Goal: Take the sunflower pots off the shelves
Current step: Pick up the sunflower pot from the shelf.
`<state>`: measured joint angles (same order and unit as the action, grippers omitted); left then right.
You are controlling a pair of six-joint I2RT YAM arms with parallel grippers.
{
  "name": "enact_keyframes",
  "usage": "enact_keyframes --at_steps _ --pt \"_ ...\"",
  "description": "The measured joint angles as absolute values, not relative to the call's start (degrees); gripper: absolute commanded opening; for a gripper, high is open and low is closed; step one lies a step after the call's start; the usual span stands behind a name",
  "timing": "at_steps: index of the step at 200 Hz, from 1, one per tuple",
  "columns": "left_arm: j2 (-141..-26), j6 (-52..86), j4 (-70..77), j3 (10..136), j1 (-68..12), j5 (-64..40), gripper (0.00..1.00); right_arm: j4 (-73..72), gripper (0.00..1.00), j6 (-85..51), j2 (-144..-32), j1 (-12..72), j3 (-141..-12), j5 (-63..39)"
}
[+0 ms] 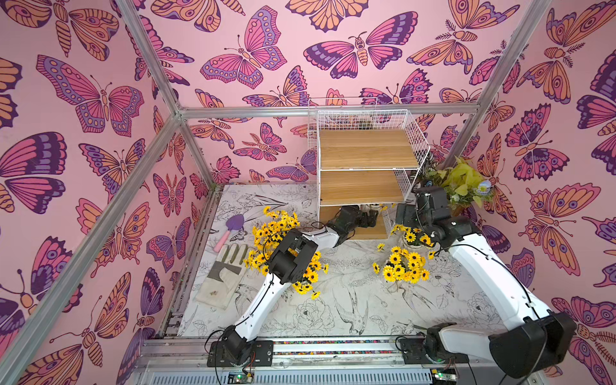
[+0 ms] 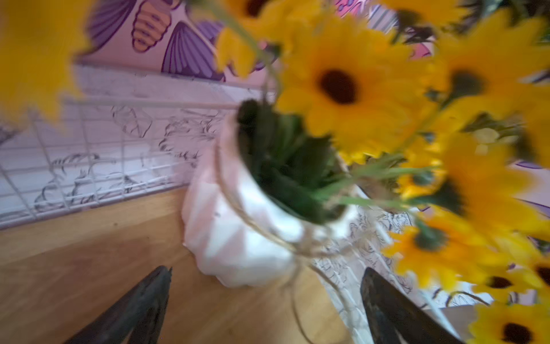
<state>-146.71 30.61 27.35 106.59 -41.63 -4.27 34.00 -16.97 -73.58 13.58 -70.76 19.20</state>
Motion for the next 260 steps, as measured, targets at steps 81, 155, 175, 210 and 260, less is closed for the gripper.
enact_keyframes --at_steps 81,155,175,210,260 --pt "-150.82 32.01 26.85 113.62 -41.63 -4.29 1.0 31.09 0.99 -17.93 -74.61 12.51 -70.91 15.42" --pt "-154.61 30.09 18.09 123.17 -41.6 -5.17 1.0 30.98 0.99 -18.2 -74.63 12.51 -70.91 13.21" --pt "-155.48 29.36 16.21 125.38 -41.58 -6.02 1.0 30.98 0.99 -18.2 -74.61 12.51 -70.91 12.69" --pt "-156.7 28.69 14.85 127.9 -41.5 -7.44 0.98 30.98 0.99 -18.55 -74.59 12.49 -70.87 12.1" --pt "-156.73 25.04 14.9 127.98 -41.34 -8.75 0.83 30.94 0.99 -19.68 -74.59 12.34 -70.81 11.55"
